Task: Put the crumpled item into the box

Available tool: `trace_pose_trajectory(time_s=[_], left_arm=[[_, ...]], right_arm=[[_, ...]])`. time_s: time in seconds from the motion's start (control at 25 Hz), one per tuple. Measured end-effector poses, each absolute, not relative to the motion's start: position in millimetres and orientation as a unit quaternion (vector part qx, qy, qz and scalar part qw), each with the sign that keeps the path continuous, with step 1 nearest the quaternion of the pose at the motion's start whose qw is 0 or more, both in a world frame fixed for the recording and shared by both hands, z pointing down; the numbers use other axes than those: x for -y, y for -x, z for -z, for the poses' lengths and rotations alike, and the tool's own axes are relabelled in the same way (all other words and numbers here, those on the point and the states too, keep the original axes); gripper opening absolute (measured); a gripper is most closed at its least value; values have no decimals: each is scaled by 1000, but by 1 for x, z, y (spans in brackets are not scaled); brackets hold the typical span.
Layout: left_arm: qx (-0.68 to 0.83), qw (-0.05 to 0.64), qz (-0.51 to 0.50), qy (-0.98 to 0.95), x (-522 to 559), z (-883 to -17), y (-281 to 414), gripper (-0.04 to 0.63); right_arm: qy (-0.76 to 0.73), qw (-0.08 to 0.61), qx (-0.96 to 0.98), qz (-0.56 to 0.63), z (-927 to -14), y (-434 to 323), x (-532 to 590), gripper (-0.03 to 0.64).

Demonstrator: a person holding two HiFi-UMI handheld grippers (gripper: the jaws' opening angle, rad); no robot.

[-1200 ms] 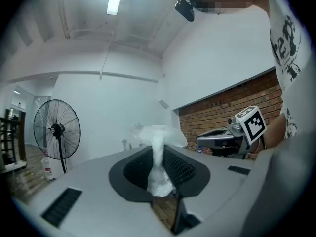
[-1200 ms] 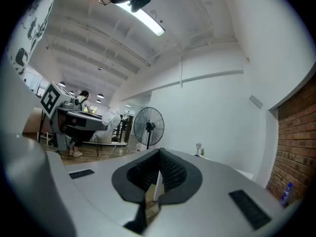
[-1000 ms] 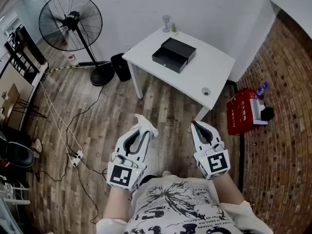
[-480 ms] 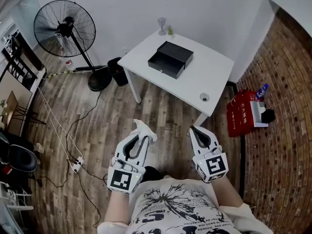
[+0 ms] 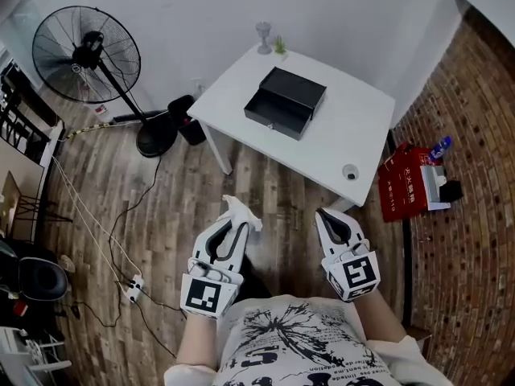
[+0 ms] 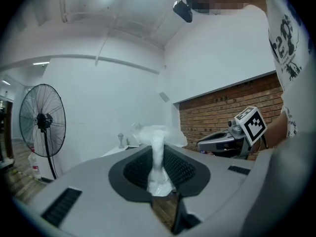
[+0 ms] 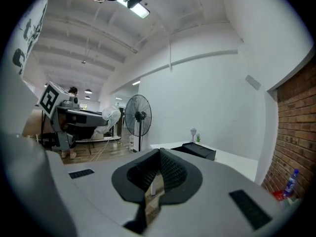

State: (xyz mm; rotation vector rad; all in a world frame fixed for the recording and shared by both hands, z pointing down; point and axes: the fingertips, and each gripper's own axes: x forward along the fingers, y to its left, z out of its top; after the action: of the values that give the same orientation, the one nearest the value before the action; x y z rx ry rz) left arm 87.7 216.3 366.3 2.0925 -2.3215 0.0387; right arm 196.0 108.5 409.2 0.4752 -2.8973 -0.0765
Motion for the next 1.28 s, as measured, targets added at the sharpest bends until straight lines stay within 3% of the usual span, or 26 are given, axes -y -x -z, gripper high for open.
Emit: trace_pose_trajectory(time_s=[0.68,0.92,1.08,1.28], left_arm=[[627,47,-24,-777,-43,-358,214,80],[587,65,-58,-805,12,-380,240,80],[558,46,-59,-826,59,-388,220,80],[506,46,-145,-849,116,-415,196,80]], right_arm=[[-344,146,927,20,-397,65,43,15],[-381,141,914,-12,-406,87,79,14],[-397,141,907,-22,-415,76,110,14],[-406,138,903,-42,-425,62,160,14]])
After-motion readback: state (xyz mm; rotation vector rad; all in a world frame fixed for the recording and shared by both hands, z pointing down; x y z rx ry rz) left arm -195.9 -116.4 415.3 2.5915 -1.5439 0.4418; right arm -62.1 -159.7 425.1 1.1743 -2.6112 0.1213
